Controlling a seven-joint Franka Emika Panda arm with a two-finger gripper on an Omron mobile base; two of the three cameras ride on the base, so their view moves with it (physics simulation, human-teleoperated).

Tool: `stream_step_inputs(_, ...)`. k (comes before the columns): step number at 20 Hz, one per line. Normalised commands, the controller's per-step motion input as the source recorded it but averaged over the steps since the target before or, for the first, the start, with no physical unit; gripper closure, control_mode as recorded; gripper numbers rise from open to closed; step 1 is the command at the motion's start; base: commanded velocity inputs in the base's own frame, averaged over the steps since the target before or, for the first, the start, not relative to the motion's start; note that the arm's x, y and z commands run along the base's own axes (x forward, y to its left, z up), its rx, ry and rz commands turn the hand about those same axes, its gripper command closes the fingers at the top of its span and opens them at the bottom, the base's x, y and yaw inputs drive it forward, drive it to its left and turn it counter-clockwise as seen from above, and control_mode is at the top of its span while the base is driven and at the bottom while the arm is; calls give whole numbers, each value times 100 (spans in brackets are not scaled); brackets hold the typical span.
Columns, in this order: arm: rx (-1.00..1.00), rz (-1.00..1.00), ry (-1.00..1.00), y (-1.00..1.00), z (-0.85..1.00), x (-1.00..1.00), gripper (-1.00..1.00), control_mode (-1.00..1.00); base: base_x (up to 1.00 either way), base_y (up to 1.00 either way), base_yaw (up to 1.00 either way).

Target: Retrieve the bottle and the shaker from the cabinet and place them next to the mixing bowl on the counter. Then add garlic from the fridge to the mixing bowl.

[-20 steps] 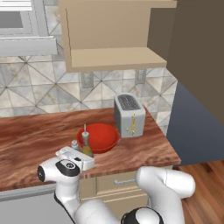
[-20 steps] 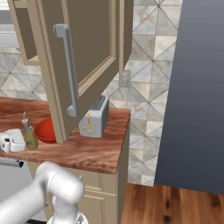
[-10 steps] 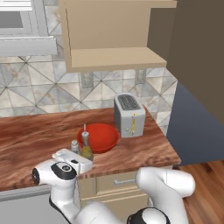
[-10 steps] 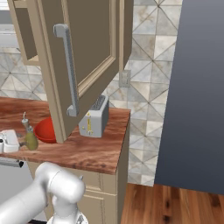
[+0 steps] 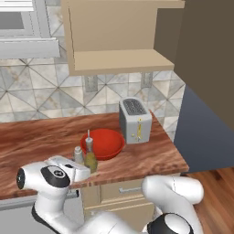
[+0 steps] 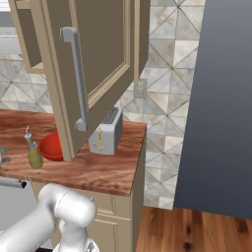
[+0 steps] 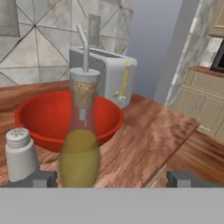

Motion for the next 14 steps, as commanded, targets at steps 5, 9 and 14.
stream_step_inputs(5, 32, -6, 8, -37, 77, -82, -100, -100, 0, 0, 0)
stream_step_inputs(9, 57, -26, 18, -86, 81, -46, -100, -100, 0, 0, 0)
stream_step_inputs(14, 61, -33, 14, -100, 69, -24, -100, -100, 0, 0, 0)
